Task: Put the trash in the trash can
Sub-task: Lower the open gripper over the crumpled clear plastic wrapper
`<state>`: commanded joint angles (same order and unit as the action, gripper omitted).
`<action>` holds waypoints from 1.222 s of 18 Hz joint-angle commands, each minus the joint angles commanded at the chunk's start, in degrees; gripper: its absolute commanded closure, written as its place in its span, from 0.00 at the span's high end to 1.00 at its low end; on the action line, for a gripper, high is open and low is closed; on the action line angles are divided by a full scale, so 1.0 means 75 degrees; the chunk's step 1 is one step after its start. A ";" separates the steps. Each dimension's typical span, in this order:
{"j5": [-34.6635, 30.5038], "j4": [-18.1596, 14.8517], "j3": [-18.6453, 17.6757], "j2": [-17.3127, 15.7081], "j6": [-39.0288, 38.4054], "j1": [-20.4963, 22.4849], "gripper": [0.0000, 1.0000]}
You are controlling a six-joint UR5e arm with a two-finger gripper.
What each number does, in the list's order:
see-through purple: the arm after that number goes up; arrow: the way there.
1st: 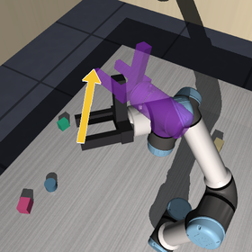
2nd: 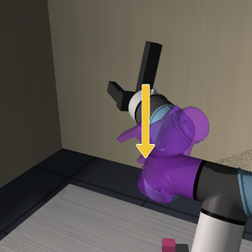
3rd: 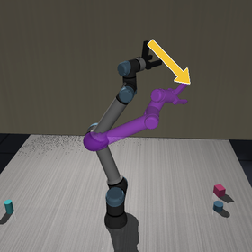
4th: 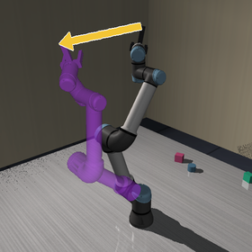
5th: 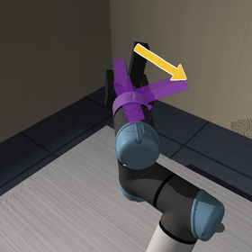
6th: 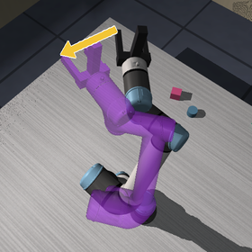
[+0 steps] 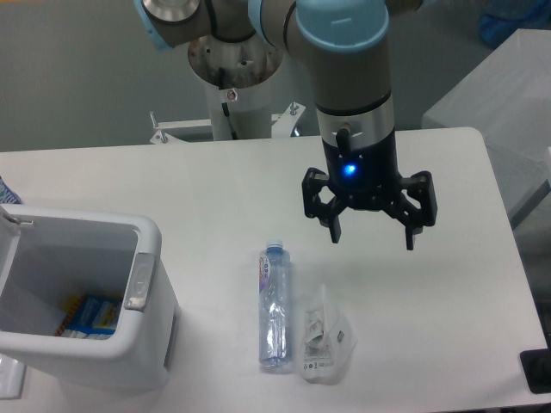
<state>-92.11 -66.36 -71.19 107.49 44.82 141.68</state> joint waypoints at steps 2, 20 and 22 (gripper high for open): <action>-0.0012 0.0012 0.0035 0.0047 0.0000 0.0023 1.00; 0.0059 0.1289 -0.0702 0.1171 -0.1252 0.0082 1.00; 0.0059 0.1441 -0.0726 0.1394 -0.1464 0.0024 1.00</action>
<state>-91.67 -55.55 -76.64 117.94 33.85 141.86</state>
